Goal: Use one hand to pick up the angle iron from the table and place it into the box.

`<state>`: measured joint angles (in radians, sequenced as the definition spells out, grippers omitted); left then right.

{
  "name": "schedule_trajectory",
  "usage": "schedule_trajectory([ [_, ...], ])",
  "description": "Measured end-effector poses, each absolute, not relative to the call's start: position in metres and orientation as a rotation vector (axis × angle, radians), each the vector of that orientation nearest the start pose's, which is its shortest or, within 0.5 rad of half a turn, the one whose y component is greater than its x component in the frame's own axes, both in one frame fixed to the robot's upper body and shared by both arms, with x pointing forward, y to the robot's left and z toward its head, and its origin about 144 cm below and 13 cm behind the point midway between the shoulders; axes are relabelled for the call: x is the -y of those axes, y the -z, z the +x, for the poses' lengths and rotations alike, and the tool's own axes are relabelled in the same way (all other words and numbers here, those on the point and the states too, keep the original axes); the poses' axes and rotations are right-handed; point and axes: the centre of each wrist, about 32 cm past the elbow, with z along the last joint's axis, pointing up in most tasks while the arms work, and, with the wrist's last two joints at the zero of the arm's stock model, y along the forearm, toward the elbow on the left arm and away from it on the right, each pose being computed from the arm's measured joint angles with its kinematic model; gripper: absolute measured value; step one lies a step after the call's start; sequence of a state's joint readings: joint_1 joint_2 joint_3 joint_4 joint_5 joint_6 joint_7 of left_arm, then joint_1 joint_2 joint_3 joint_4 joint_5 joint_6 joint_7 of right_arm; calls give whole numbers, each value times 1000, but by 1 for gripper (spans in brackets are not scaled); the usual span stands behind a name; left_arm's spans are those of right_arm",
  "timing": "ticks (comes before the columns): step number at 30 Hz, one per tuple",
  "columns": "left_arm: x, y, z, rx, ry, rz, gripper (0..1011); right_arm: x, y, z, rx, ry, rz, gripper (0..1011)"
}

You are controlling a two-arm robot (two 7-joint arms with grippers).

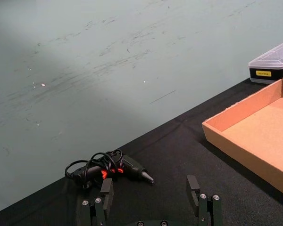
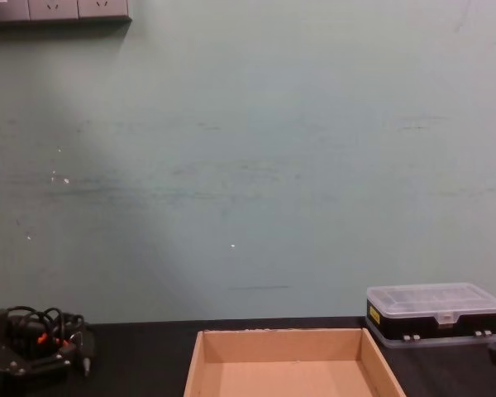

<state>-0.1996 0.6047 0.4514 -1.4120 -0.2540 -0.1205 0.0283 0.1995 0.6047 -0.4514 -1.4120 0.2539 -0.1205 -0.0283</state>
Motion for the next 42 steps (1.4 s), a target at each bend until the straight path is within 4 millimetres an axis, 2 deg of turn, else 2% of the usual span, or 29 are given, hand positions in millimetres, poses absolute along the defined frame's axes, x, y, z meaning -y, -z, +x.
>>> schedule_trajectory([
  [36,-310,-1140,489,285,-1248,304,1011,310,-1140,489,286,1248,-304,1002],
  [42,-310,-1140,489,285,-1248,304,1011,314,-1154,486,289,1196,-241,1002],
])
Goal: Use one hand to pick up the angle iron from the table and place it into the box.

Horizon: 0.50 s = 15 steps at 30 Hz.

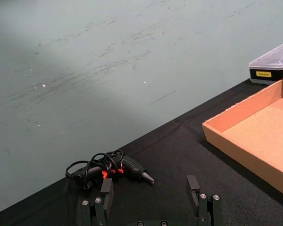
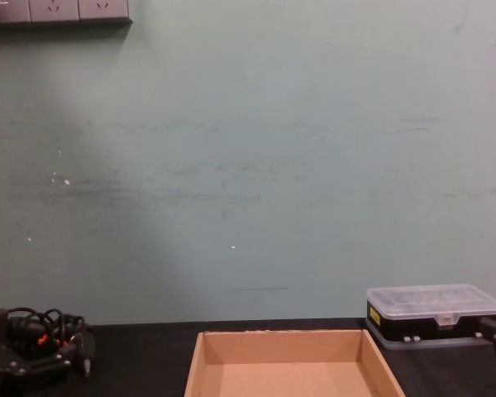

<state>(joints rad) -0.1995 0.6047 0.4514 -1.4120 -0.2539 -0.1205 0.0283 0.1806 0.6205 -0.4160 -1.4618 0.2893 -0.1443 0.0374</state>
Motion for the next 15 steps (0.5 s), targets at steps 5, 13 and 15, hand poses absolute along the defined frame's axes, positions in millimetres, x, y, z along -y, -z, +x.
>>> schedule_trajectory([
  [5,-310,-1140,489,285,-1248,304,1011,324,-1166,477,264,1038,-204,1002],
  [13,-310,-1140,489,285,-1248,304,1011,356,-1173,466,231,728,-241,1002],
  [15,-310,-1140,489,285,-1248,304,1011,367,-1173,465,224,657,-264,1002],
])
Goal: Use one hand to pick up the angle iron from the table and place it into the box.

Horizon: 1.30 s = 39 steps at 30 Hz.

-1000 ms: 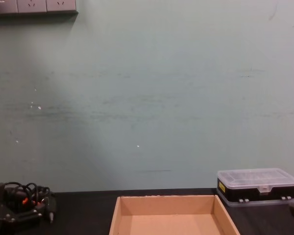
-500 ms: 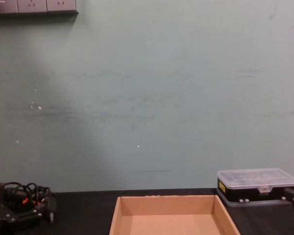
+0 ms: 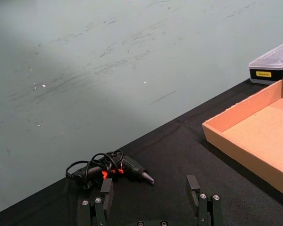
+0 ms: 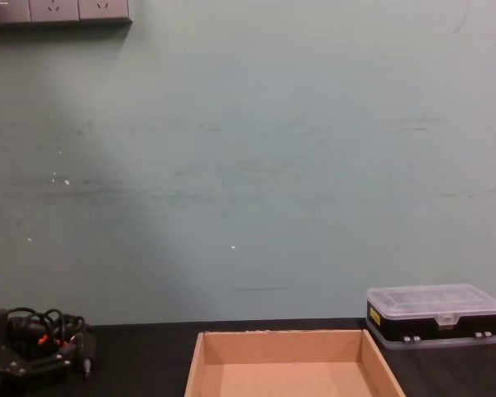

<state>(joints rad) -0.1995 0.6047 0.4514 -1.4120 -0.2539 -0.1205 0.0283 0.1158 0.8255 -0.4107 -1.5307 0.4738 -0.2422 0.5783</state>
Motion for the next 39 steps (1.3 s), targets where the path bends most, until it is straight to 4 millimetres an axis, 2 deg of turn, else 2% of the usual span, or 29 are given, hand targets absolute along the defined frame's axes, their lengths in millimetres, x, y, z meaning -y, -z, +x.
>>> schedule_trajectory([
  [7,-310,-1140,489,285,-1248,304,1011,393,-1174,474,209,547,-331,1002],
  [13,-310,-1140,489,285,-1248,304,1011,401,-1174,492,204,482,-410,1002],
  [24,-310,-1140,489,285,-1248,304,1011,391,-1175,522,173,370,-463,1000],
  [39,-310,-1140,489,285,-1248,304,1011,377,-1170,535,158,328,-469,1002],
])
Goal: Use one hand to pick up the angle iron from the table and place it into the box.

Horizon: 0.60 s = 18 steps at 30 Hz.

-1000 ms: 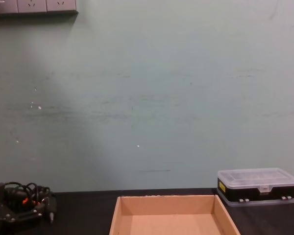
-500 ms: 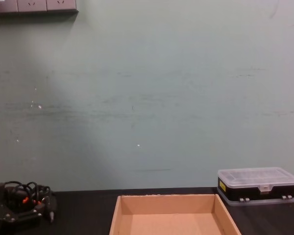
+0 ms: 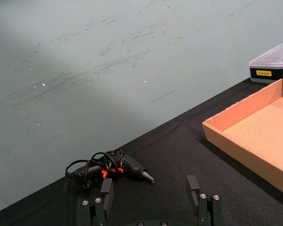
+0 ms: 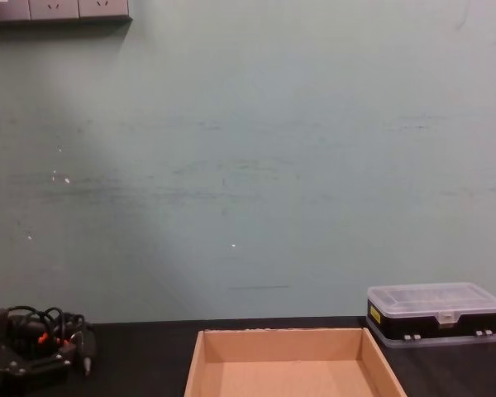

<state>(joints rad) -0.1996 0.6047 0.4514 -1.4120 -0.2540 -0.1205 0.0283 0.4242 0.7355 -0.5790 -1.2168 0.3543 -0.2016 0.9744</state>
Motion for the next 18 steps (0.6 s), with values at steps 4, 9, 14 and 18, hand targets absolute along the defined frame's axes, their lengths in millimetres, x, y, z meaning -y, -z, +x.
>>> schedule_trajectory([
  [4,-310,-1140,489,285,-1248,304,1011,376,-1170,535,157,327,-467,1002],
  [9,-310,-1140,489,285,-1248,304,1011,377,-1170,535,157,327,-467,995],
  [14,-310,-1140,489,285,-1248,304,1011,377,-1170,535,157,327,-468,887],
  [18,-310,-1140,489,285,-1248,304,1011,377,-1170,535,157,327,-468,786],
])
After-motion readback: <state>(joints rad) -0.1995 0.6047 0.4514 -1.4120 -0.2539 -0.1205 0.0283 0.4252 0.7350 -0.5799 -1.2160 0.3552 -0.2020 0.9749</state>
